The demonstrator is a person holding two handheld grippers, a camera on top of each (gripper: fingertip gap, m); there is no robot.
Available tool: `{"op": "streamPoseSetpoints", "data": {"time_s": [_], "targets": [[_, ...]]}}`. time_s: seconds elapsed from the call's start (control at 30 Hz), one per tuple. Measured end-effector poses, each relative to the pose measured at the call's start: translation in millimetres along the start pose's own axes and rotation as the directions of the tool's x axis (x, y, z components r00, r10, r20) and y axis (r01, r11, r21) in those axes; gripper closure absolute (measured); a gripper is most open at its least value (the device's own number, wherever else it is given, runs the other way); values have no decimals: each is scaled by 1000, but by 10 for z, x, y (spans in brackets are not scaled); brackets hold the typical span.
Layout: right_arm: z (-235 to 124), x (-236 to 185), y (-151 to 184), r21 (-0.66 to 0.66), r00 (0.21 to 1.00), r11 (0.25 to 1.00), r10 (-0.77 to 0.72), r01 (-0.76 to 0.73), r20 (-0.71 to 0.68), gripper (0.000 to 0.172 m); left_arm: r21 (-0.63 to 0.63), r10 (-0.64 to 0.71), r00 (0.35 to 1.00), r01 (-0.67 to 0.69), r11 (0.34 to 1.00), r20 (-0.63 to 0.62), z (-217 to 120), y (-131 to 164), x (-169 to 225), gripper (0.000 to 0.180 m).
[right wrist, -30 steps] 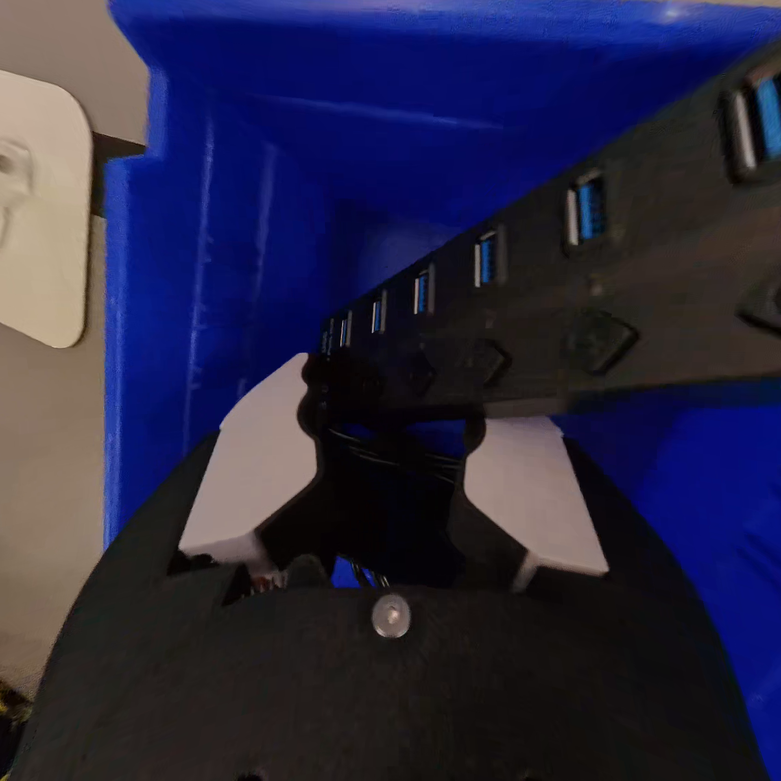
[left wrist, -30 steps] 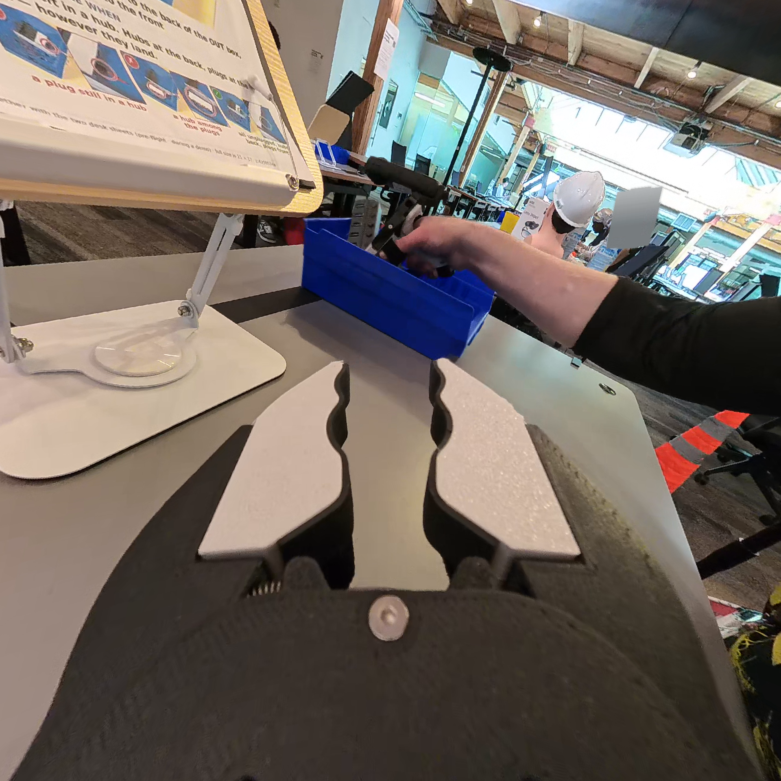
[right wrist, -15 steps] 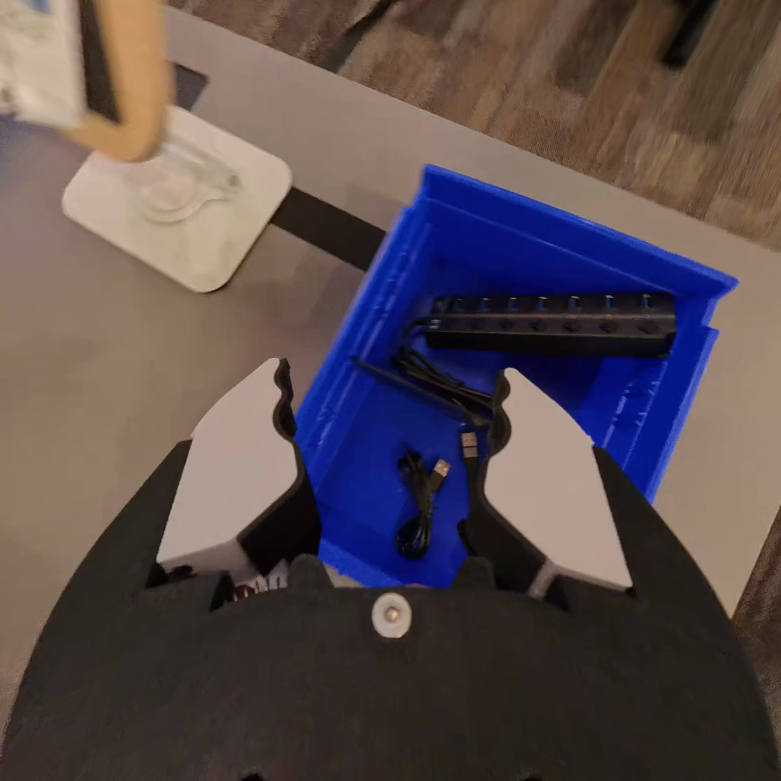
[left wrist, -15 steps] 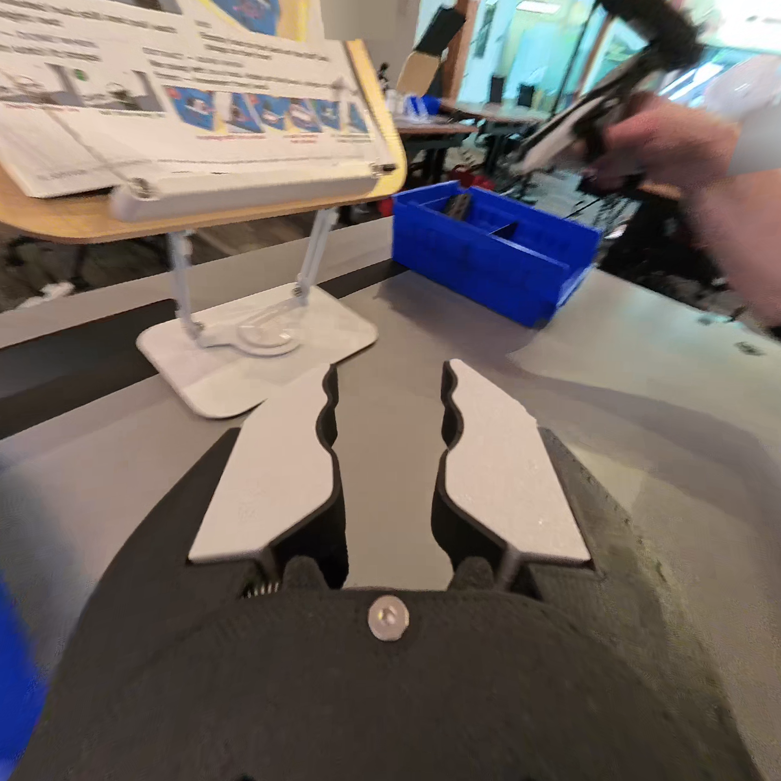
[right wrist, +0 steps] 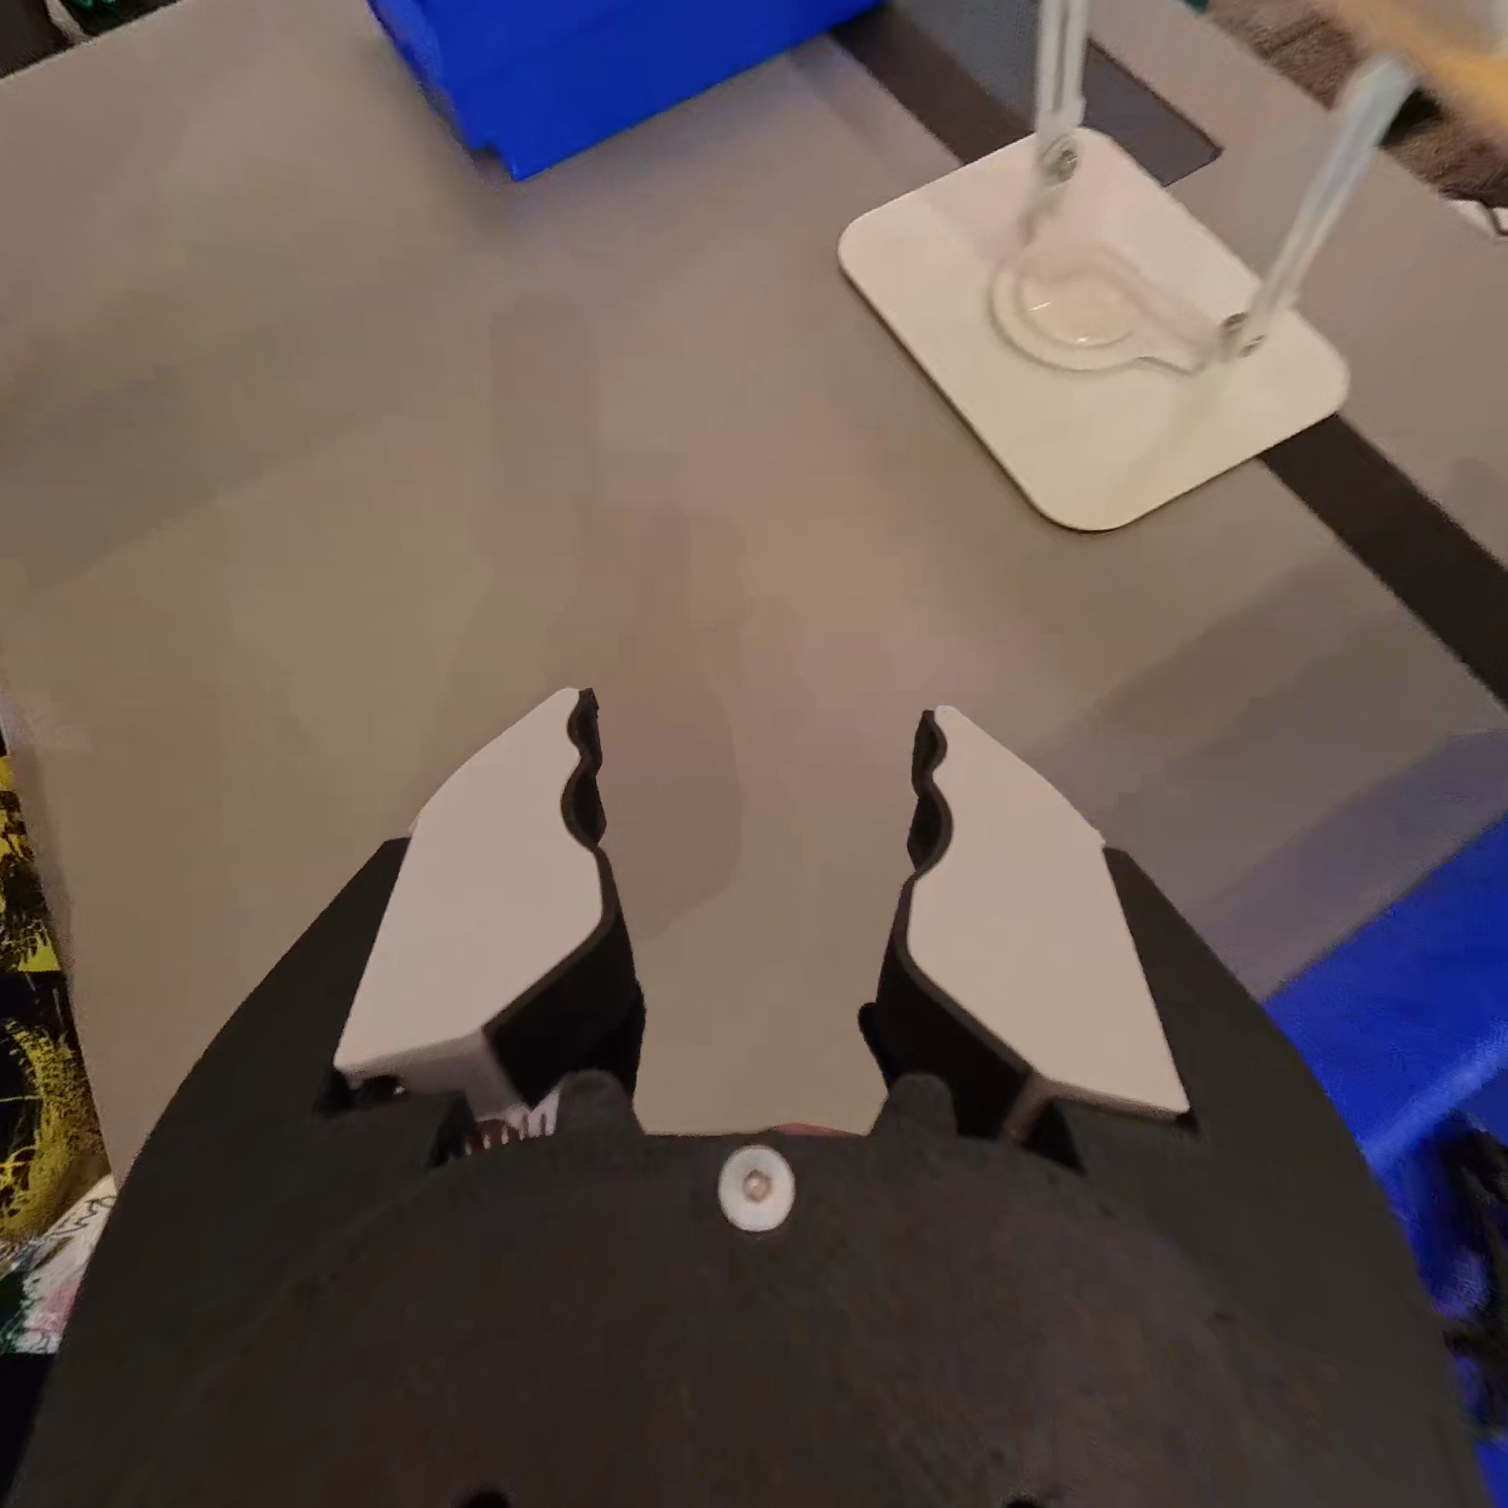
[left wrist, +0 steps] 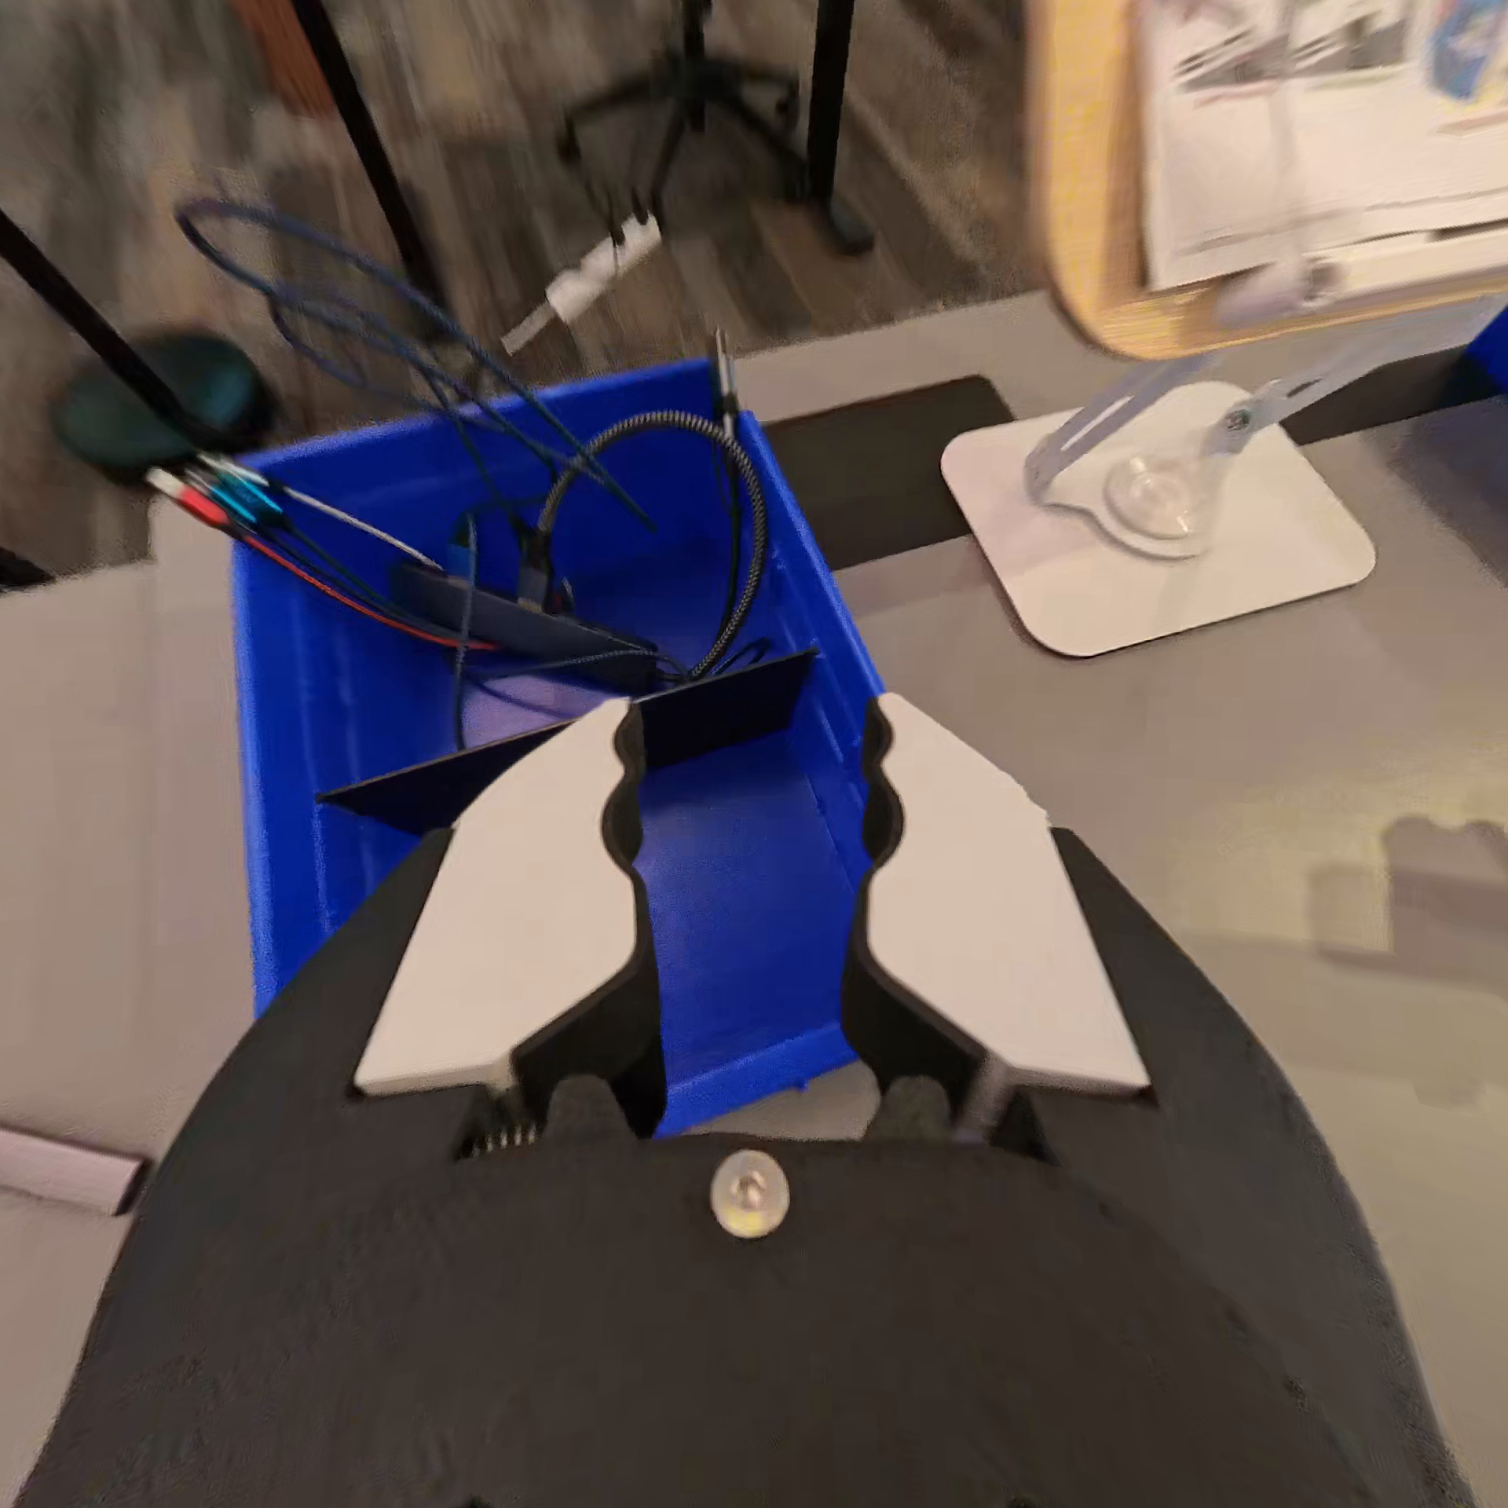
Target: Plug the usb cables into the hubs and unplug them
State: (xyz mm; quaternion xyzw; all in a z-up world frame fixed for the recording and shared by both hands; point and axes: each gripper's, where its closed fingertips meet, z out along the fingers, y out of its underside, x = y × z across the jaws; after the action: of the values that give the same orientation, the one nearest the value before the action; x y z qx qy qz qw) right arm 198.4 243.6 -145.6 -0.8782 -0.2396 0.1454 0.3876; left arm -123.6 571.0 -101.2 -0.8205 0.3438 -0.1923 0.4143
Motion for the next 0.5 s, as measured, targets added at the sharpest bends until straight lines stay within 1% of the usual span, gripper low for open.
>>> {"op": "streamPoseSetpoints", "data": {"time_s": [0.03, 0.1, 0.17, 0.27, 0.33, 0.37, 0.4, 0.47, 0.5], "targets": [[61, -73, 9, 11, 1000, 1000, 3, -3, 19, 99, -52, -37, 999, 36, 998, -16, 167, 1, -68, 120], [160, -201, 13, 34, 998, 999, 12, -14, 58, 99, -139, -100, 995, 98, 985, -5, 530, 20, -224, 109], [235, -262, 24, 41, 997, 999, 19, -22, 70, 100, -266, -179, 984, 178, 947, 18, 877, 142, -344, 92], [291, -307, 14, 54, 997, 998, 22, -26, 76, 100, -399, -222, 965, 259, 880, 137, 1238, 318, -601, 82], [302, -303, 6, 58, 998, 998, 15, -19, 66, 100, -482, -180, 960, 264, 835, 216, 1375, 431, -747, 87], [305, -300, 3, 60, 998, 998, 13, -17, 63, 100, -524, -180, 958, 274, 806, 223, 1436, 475, -758, 84], [309, -296, 3, 62, 998, 998, 11, -15, 63, 100, -555, -211, 952, 300, 776, 220, 1483, 483, -739, 87], [323, -285, 16, 60, 998, 998, 6, -9, 61, 100, -629, -124, 953, 276, 727, 275, 1520, 510, -861, 94], [333, -282, 22, 60, 998, 998, 6, -9, 63, 100, -661, -110, 952, 280, 696, 287, 1554, 535, -891, 92]]}}
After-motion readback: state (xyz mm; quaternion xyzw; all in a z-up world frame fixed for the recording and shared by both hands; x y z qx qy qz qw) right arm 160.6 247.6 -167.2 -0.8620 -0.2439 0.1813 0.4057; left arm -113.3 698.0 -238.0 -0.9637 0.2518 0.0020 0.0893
